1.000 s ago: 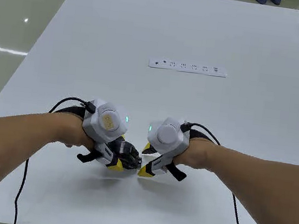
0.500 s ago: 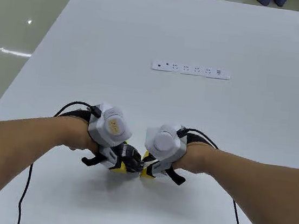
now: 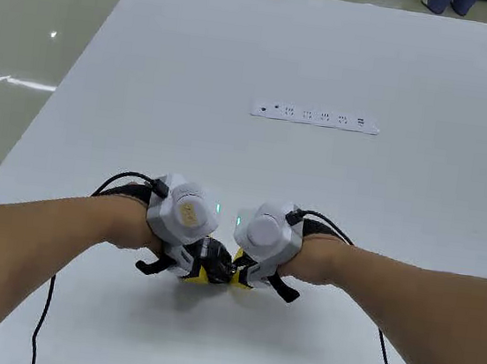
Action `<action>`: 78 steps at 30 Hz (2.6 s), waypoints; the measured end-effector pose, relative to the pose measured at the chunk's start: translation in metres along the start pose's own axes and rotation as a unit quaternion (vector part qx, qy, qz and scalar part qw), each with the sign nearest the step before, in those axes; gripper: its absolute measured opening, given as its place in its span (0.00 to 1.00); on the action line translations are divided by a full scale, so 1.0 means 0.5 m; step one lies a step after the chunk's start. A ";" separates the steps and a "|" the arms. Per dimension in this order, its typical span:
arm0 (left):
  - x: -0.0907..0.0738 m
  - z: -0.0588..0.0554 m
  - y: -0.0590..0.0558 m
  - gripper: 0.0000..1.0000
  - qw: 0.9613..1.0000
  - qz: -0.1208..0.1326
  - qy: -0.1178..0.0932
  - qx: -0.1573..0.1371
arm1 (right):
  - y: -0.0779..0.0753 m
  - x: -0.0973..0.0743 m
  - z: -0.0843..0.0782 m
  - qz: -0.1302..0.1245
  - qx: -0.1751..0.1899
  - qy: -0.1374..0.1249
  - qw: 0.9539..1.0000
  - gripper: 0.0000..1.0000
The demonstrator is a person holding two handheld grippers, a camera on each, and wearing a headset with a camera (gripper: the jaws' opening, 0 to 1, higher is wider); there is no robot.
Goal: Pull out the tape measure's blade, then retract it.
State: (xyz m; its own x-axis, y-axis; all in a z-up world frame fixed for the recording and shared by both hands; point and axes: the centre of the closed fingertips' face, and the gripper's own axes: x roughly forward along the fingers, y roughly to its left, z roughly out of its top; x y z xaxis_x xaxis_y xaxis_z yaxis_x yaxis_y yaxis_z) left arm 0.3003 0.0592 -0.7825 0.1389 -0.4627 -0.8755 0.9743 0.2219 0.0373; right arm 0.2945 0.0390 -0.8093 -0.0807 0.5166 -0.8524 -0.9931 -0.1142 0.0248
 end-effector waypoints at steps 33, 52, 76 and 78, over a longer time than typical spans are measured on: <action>-0.001 -0.003 0.003 0.36 1.000 -0.001 0.015 0.002 | -0.003 -0.010 -0.018 0.003 0.001 0.017 1.000 0.12; 0.000 -0.003 0.003 0.36 1.000 0.000 0.015 0.002 | -0.003 -0.019 -0.037 0.001 0.003 0.027 1.000 0.12; 0.003 -0.001 0.004 0.36 1.000 0.002 0.015 -0.001 | -0.006 -0.034 -0.060 -0.001 0.010 0.035 0.999 0.11; 0.003 -0.001 0.004 0.36 1.000 0.002 0.015 -0.001 | -0.005 -0.035 -0.061 -0.001 0.011 0.035 0.999 0.11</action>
State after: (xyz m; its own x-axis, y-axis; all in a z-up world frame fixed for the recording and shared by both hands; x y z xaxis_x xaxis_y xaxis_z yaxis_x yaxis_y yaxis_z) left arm 0.3024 0.0595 -0.7842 0.1383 -0.4364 -0.8891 0.9734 0.2255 0.0407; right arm 0.3008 0.0043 -0.8105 -0.0731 0.4556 -0.8872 -0.9949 -0.0947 0.0333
